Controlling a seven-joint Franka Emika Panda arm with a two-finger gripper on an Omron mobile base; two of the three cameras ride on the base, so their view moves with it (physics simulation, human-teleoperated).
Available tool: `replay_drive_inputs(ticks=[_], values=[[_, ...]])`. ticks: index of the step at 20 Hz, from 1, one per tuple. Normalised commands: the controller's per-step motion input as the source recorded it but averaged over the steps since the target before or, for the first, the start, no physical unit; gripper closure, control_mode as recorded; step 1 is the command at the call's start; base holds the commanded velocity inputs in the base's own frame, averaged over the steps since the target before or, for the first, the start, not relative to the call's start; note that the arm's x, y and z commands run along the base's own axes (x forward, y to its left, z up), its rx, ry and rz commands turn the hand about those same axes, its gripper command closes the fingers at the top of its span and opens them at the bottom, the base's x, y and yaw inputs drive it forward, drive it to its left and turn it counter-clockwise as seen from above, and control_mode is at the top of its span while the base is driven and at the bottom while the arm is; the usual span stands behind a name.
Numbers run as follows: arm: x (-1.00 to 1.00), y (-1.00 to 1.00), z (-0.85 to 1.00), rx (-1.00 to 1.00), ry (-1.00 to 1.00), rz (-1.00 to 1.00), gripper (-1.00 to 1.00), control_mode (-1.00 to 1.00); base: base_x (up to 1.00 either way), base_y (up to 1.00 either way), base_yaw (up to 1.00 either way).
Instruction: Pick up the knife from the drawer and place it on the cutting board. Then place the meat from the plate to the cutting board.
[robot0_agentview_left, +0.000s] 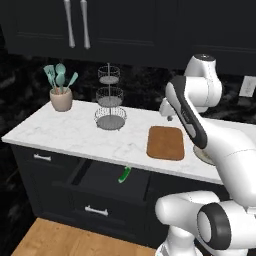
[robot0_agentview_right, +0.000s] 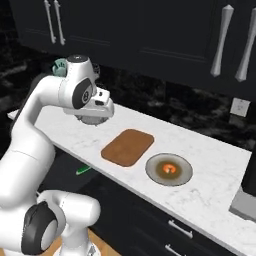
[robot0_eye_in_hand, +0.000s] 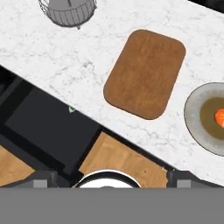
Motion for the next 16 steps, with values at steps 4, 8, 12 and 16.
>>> replay_drive_inputs(ticks=[4,8,12,16], values=[[0.00,0.00,0.00,0.00,0.00,0.00,-1.00,1.00,0.20,-0.05,0.38],[0.00,0.00,0.00,0.00,0.00,0.00,-1.00,1.00,0.36,-0.06,0.64],[0.00,0.00,0.00,0.00,0.00,0.00,-1.00,1.00,0.03,-0.36,0.49],[0.00,0.00,0.00,0.00,0.00,0.00,-1.00,1.00,0.09,-0.46,0.35]])
